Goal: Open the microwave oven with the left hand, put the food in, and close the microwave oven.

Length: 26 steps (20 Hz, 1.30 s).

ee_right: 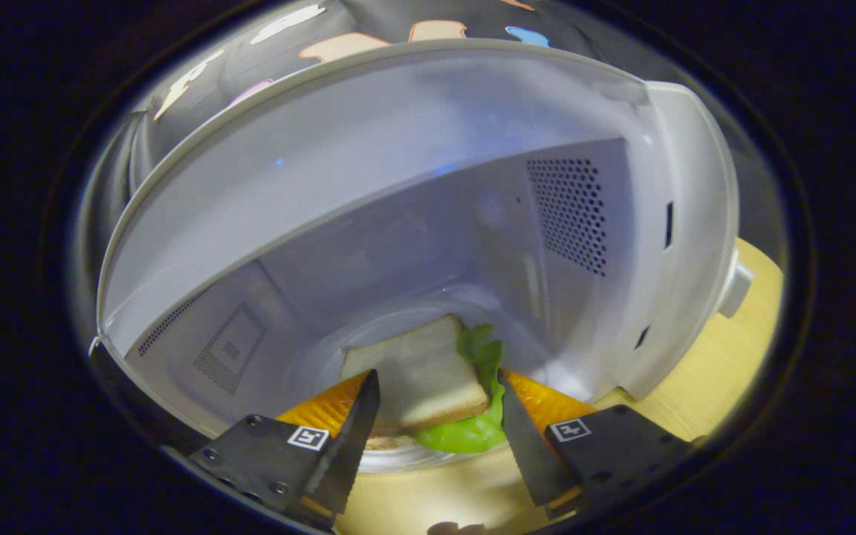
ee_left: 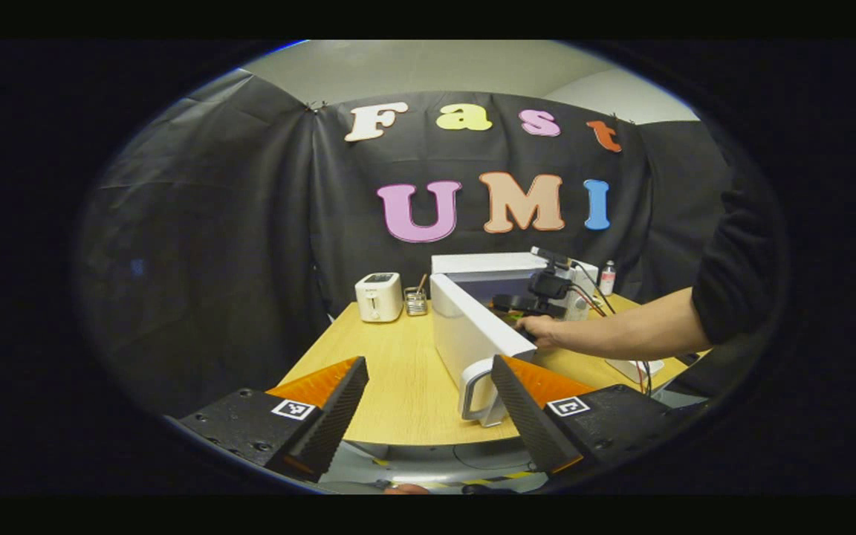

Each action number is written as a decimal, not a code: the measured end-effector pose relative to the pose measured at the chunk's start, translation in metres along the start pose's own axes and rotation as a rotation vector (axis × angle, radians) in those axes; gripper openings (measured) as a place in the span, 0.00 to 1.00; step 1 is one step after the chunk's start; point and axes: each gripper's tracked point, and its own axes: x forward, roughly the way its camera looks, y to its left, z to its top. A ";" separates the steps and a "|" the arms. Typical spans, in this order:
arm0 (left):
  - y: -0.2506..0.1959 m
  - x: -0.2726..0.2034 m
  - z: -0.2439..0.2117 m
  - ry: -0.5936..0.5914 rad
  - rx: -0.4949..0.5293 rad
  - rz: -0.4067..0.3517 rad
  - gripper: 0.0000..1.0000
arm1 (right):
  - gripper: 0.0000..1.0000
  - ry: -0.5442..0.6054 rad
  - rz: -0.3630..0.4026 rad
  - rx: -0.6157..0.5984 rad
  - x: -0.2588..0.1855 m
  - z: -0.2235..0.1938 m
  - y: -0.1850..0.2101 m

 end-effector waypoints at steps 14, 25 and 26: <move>-0.009 0.015 0.017 -0.044 0.016 -0.039 0.97 | 0.95 -0.072 0.122 -0.201 -0.072 0.027 -0.025; 0.016 0.036 -0.014 -0.005 0.018 0.033 0.96 | 0.94 -0.190 0.286 -0.339 -0.240 0.082 -0.074; 0.015 0.039 -0.020 0.009 0.011 0.029 0.93 | 0.94 -0.194 0.288 -0.353 -0.251 0.087 -0.080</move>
